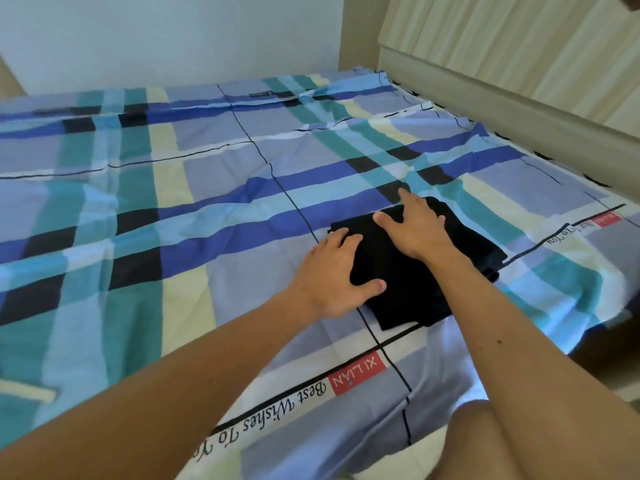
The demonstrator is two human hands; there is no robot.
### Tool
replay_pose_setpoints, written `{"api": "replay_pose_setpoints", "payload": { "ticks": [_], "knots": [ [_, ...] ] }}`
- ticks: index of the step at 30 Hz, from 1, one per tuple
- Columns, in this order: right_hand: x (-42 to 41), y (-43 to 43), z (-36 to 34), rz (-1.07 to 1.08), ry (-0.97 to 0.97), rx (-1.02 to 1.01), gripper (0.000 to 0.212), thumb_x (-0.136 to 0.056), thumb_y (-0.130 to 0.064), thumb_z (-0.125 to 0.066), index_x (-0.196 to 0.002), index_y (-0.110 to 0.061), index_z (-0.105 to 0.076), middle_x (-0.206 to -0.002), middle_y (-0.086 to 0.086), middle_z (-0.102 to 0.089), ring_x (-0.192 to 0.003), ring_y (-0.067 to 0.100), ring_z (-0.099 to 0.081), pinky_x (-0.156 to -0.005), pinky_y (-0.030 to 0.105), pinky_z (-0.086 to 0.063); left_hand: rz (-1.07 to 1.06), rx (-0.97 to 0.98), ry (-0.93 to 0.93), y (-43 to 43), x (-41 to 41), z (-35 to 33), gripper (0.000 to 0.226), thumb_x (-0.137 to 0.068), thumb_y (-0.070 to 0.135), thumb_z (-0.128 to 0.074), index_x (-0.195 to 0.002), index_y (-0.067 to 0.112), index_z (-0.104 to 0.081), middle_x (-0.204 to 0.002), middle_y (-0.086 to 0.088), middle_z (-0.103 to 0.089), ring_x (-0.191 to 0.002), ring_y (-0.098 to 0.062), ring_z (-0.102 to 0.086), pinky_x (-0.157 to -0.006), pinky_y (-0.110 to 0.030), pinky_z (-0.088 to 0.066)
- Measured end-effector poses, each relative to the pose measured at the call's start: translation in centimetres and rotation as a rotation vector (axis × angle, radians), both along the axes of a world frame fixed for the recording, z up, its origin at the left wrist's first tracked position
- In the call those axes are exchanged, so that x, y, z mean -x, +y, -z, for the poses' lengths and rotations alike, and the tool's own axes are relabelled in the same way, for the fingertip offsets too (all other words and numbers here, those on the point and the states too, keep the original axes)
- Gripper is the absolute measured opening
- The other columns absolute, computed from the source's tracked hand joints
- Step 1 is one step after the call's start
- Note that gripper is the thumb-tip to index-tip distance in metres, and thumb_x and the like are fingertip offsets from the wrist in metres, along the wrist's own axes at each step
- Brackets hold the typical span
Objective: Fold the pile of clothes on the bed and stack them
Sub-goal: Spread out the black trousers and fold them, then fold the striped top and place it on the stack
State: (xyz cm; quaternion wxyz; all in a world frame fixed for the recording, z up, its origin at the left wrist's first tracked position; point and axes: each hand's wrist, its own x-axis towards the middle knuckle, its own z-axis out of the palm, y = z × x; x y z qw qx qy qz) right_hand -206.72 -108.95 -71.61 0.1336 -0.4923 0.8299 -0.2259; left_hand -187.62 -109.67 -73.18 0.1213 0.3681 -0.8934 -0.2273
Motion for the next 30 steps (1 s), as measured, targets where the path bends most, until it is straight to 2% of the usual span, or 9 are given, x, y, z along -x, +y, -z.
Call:
{"api": "replay_pose_setpoints", "payload": {
  "ticks": [4, 7, 10, 14, 18, 21, 24, 27, 30],
  "knots": [
    [-4.1, -0.8, -2.2, -0.189, -0.177, 0.227, 0.086, -0.094, -0.047, -0.063, -0.16, -0.021, -0.013, -0.166, 0.003, -0.02, -0.152, 0.023, -0.019, -0.122, 0.043, -0.023, -0.101, -0.04, 0.194, -0.9, -7.3, -1.4, 0.076, -0.088, 0.046, -0.07, -0.151, 0.023, -0.034, -0.162, 0.002, -0.019, -0.149, -0.014, -0.022, -0.118, -0.03, -0.025],
    [-8.5, -1.9, -3.4, -0.321, -0.224, 0.298, 0.085, -0.093, -0.042, -0.066, -0.16, -0.023, -0.017, -0.165, -0.002, -0.024, -0.151, 0.019, -0.023, -0.121, 0.043, -0.027, -0.208, -0.013, 0.221, -1.5, -13.7, -2.5, 0.073, -0.082, 0.051, -0.071, -0.143, 0.021, -0.044, -0.147, 0.006, -0.038, -0.134, -0.011, -0.04, -0.107, -0.022, -0.032],
    [-12.9, -2.7, -4.4, -0.433, -0.252, 0.329, 0.085, -0.091, -0.04, -0.07, -0.158, -0.025, -0.022, -0.162, -0.003, -0.028, -0.147, 0.019, -0.031, -0.117, 0.045, -0.033, -0.304, -0.035, 0.252, -1.5, -19.9, -3.3, 0.062, -0.084, 0.048, -0.074, -0.136, 0.027, -0.05, -0.137, 0.01, -0.047, -0.124, -0.012, -0.05, -0.103, -0.027, -0.04],
    [-19.2, -2.8, -5.5, -0.578, -0.215, 0.346, 0.079, -0.09, -0.034, -0.073, -0.155, -0.026, -0.03, -0.15, -0.001, -0.041, -0.133, 0.014, -0.046, -0.105, 0.03, -0.04, -0.366, -0.049, 0.274, -0.5, -26.8, -4.1, 0.054, -0.086, 0.043, -0.074, -0.132, 0.027, -0.052, -0.134, 0.008, -0.053, -0.121, -0.01, -0.051, -0.103, -0.031, -0.043],
    [-26.2, -1.8, -5.5, -0.754, -0.183, 0.314, 0.073, -0.09, -0.032, -0.073, -0.152, -0.025, -0.035, -0.146, -0.004, -0.043, -0.13, 0.014, -0.049, -0.103, 0.027, -0.039, -0.405, -0.022, 0.222, 1.0, -33.1, -4.3, 0.066, -0.075, 0.066, -0.062, -0.13, 0.031, -0.052, -0.132, 0.01, -0.055, -0.119, -0.008, -0.053, -0.101, -0.03, -0.044],
    [-31.2, -1.0, -4.6, -0.876, -0.109, 0.271, 0.072, -0.09, -0.035, -0.072, -0.151, -0.029, -0.035, -0.148, -0.008, -0.042, -0.13, 0.011, -0.048, -0.107, 0.032, -0.04, -0.454, -0.017, 0.191, 2.1, -37.5, -4.2, 0.07, -0.072, 0.065, -0.06, -0.131, 0.029, -0.053, -0.131, 0.011, -0.055, -0.117, -0.003, -0.05, -0.096, -0.02, -0.037],
    [-35.8, -0.4, -3.3, -0.982, -0.11, 0.223, 0.071, -0.09, -0.037, -0.071, -0.15, -0.033, -0.034, -0.148, -0.012, -0.039, -0.129, 0.006, -0.047, -0.105, 0.031, -0.041, -0.505, 0.018, 0.129, 3.0, -42.6, -3.6, 0.075, -0.071, 0.069, -0.053, -0.132, 0.025, -0.054, -0.13, 0.008, -0.054, -0.119, -0.008, -0.05, -0.093, -0.017, -0.033],
    [-39.1, 0.0, -2.2, -1.043, -0.17, 0.186, 0.07, -0.09, -0.034, -0.072, -0.15, -0.033, -0.036, -0.145, -0.013, -0.041, -0.127, 0.0, -0.048, -0.101, 0.023, -0.037, -0.612, 0.057, 0.032, 2.9, -47.2, -2.9, 0.079, -0.068, 0.07, -0.048, -0.13, 0.021, -0.056, -0.126, 0.001, -0.055, -0.119, -0.019, -0.05, -0.098, -0.029, -0.038],
    [-42.1, 0.2, -1.3, -1.09, -0.235, 0.181, 0.07, -0.089, -0.029, -0.074, -0.148, -0.031, -0.038, -0.144, -0.011, -0.044, -0.125, 0.002, -0.052, -0.106, 0.026, -0.04, -0.771, 0.091, -0.16, 1.6, -51.4, -3.1, 0.076, -0.07, 0.065, -0.059, -0.13, 0.018, -0.057, -0.13, -0.007, -0.052, -0.123, -0.031, -0.047, -0.104, -0.043, -0.04]
  ]
}}
